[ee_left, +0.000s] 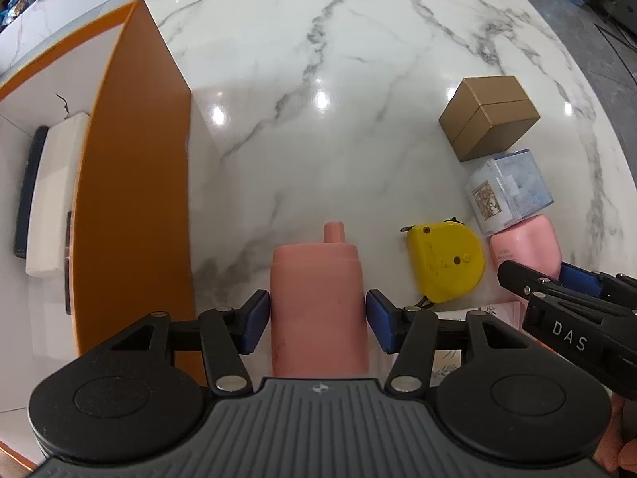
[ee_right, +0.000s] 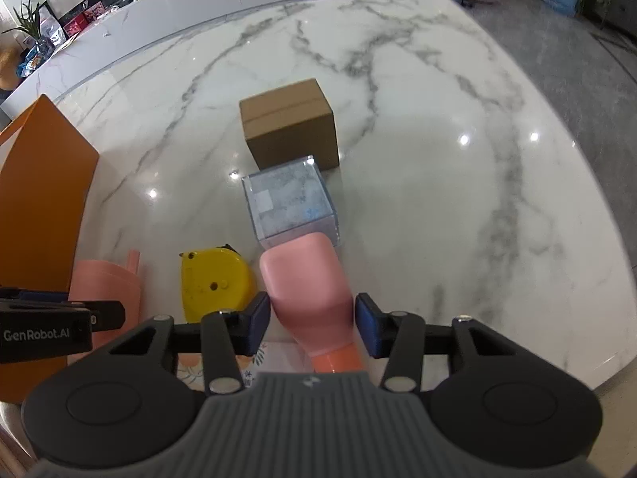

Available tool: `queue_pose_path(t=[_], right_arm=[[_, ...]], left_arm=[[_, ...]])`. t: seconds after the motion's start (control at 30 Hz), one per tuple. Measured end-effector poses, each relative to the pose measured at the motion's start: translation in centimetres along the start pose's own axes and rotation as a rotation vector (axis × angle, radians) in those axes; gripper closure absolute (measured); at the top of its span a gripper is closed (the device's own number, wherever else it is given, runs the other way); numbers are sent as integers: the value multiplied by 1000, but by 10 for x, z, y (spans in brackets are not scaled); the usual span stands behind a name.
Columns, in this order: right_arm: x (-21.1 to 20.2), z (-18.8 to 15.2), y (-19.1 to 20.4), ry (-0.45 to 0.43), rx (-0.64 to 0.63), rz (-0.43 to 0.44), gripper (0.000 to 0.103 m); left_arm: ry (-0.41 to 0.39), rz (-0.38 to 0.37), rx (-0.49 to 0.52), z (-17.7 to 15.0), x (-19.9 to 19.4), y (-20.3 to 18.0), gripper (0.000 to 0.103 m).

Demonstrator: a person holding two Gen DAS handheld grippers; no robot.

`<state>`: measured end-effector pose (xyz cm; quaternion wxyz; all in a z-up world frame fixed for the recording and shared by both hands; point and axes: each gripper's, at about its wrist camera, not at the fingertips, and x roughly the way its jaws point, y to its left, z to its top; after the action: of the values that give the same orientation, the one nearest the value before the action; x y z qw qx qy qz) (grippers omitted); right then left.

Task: Organize rigid objects
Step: 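Grasp the pink cup with the left gripper while the right grasps the pink pump bottle, then carry the pink cup with the left gripper while the right carries the pink bottle to the box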

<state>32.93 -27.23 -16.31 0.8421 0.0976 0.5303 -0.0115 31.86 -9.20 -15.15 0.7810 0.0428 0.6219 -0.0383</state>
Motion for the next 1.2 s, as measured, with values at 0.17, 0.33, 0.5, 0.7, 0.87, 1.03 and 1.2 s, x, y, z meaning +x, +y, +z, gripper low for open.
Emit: queue_pose_path(t=[0.17, 0.33, 0.5, 0.7, 0.87, 1.03, 1.2], right_arm=[[9, 0, 1, 19, 1, 0, 55], [10, 1, 4, 16, -19, -8, 54], [8, 0, 0, 10, -1, 0, 56], [6, 0, -3, -1, 7, -2, 57], [-5, -3, -3, -39, 6, -12, 57], [-22, -6, 0, -85, -2, -5, 57], [-40, -9, 8, -103, -15, -40, 57]], left_arm=[[15, 14, -12, -1, 10, -2, 41], [5, 16, -17, -3, 13, -3, 41], [-25, -18, -40, -10, 9, 0, 41], [-147, -89, -47, -17, -19, -1, 41], [-238, -192, -80, -33, -53, 17, 41], [-346, -292, -89, -47, -97, 45, 41], [-417, -319, -94, -53, -125, 84, 41]])
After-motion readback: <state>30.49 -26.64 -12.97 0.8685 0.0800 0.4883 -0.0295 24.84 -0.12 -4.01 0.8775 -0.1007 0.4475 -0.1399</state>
